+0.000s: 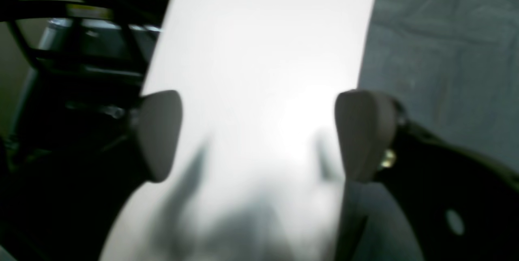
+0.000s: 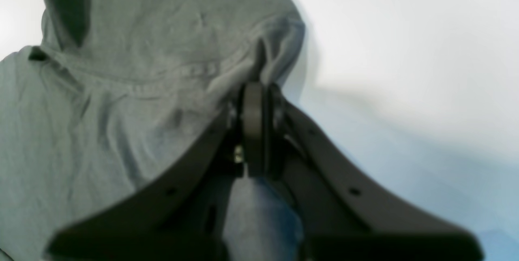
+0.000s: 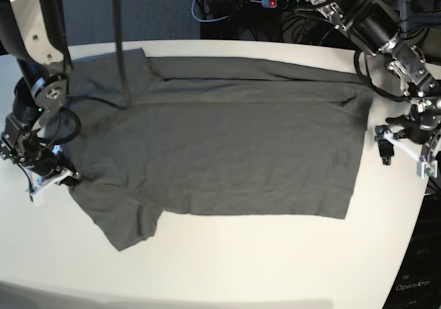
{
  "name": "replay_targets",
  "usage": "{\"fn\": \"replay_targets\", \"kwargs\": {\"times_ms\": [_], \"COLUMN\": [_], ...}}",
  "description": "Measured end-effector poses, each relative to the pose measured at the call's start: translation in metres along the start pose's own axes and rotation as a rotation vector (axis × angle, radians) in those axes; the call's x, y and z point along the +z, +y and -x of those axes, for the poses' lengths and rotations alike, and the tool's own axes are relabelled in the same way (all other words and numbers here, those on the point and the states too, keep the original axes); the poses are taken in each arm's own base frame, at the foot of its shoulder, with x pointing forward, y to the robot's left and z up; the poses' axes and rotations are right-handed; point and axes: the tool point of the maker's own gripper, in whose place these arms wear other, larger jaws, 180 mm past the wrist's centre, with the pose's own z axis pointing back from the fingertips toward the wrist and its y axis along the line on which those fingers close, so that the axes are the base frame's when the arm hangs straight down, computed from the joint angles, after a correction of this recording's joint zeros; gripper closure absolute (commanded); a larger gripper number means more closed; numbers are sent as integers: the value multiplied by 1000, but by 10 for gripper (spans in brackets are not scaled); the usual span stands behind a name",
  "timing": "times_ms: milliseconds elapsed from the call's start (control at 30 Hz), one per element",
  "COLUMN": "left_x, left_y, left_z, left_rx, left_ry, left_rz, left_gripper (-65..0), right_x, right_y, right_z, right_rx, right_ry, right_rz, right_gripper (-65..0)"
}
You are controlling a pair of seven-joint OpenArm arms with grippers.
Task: Fold the T-shirt properly
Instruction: 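Move the left gripper to the shirt's hem corner, then grasp the hem corner with the left gripper and the sleeve with the right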
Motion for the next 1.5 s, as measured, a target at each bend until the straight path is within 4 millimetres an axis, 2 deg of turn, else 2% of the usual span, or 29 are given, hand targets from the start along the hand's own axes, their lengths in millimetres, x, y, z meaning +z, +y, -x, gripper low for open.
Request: {"fn": "replay_targets", "kwargs": {"times_ms": [133,367,600,767,833,1033,1100,1233,1433,1500], "left_x": [-13,-49,-76,-93,-100,-114,-118,-124,-128,-128], "left_y": [8,-17,-29,-42,-52,-95,-108,-135,-122,-124], "left_z": [1,-12,-6,-24,-32,-29,-38,-41,-43,-44], "left_rx": [32,92,160,216,245,321,339,293,302,302], "left_ry": [23,45,114,100,80,105,73,94,109,108], "left_rz": [0,113,193,254,289,397,426,471,442,444], "left_gripper": [-617,-617,-617,-617,-617,-617,-617,-617,-617,-617], "right_x": [0,0,-1,-1,-1,-1,-1,-1,2,2], "right_y": [0,0,1,1,1,1,1,1,-5,-5], "right_z": [0,3,2,1,1,1,1,2,3,4], "right_rx": [0,-7,34,39,39,40,40,39,33,33], "right_ry": [0,-9,6,0,-1,-1,-3,-8,-21,-21], "right_rz": [1,-9,-1,-2,-2,-2,-1,-4,-4,-3], "right_gripper": [-10,-9,-9,-7,-7,-7,-7,-7,-7,-7]}}
